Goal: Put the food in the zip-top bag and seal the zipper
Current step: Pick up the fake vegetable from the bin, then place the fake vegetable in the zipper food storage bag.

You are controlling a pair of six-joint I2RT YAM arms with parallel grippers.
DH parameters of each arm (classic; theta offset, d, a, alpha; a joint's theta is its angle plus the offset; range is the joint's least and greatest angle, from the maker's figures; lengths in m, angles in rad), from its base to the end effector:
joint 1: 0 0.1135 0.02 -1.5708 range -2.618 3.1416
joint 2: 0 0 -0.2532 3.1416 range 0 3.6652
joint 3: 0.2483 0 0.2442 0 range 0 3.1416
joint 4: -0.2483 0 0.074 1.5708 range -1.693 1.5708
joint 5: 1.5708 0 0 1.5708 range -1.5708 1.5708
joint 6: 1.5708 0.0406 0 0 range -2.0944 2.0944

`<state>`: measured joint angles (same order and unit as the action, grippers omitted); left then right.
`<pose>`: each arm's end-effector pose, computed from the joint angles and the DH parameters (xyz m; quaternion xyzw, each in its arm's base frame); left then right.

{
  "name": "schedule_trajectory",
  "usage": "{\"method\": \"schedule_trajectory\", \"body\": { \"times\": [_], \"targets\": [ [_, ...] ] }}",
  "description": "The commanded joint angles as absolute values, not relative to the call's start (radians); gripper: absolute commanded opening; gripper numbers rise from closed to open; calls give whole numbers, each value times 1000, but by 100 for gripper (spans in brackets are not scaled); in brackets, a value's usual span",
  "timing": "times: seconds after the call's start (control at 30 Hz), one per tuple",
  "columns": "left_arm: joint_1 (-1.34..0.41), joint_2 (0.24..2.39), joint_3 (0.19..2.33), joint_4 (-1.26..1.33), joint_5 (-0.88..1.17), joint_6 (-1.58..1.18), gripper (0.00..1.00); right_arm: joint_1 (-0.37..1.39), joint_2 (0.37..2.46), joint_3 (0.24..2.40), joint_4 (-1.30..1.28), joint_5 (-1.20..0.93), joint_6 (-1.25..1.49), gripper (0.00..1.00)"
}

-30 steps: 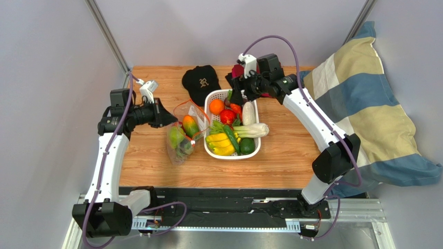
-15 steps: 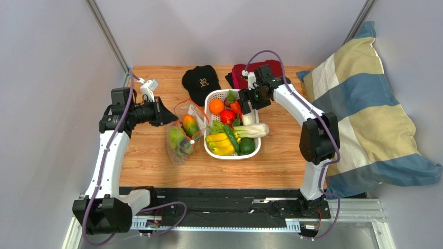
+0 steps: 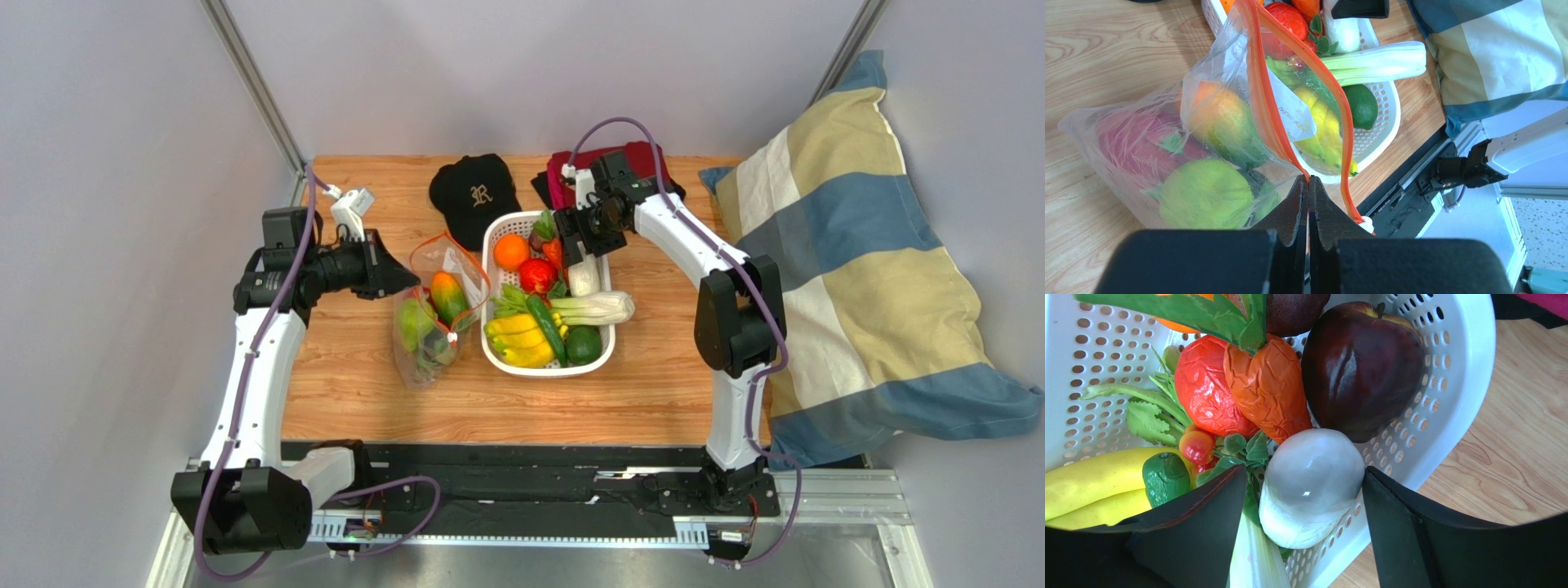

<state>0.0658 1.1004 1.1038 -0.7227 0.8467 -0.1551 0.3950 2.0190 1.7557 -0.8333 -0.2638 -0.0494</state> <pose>0.2192 -0.0160 0.3335 0.0771 0.8440 -0.3906 0.3595 0.3887 0.1735 0.2373 -0.2425 0.9331 0.1660 0.2074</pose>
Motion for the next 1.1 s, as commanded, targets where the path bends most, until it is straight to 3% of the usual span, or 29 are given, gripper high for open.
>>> {"method": "schedule_trajectory", "body": {
  "times": [0.0, 0.13, 0.17, 0.27, 0.37, 0.73, 1.07],
  "targets": [
    [64, 1101, 1134, -716, 853, -144, 0, 400, 2019, 1763, -838, -294, -38, 69],
    [64, 1111, 1143, -715, 856, -140, 0, 399, 1984, 1779, -845, -298, -38, 54],
    [63, 1114, 1143, -713, 857, -143, 0, 400, 1959, 1790, -853, -299, -38, 44],
    [64, 1120, 1147, -715, 868, -144, 0, 394, 1898, 1815, -848, -340, -40, 31],
    [64, 1124, 1150, -719, 876, -152, 0, 396, 1846, 1803, -815, -385, -31, 24],
    [64, 1126, 1146, -727, 908, -184, 0, 431, 1589, 1668, -332, -440, 208, 18],
    [83, 1124, 1112, -664, 986, -288, 0, 691, 1516, 1554, 147, -301, 229, 5]
  ]
}}
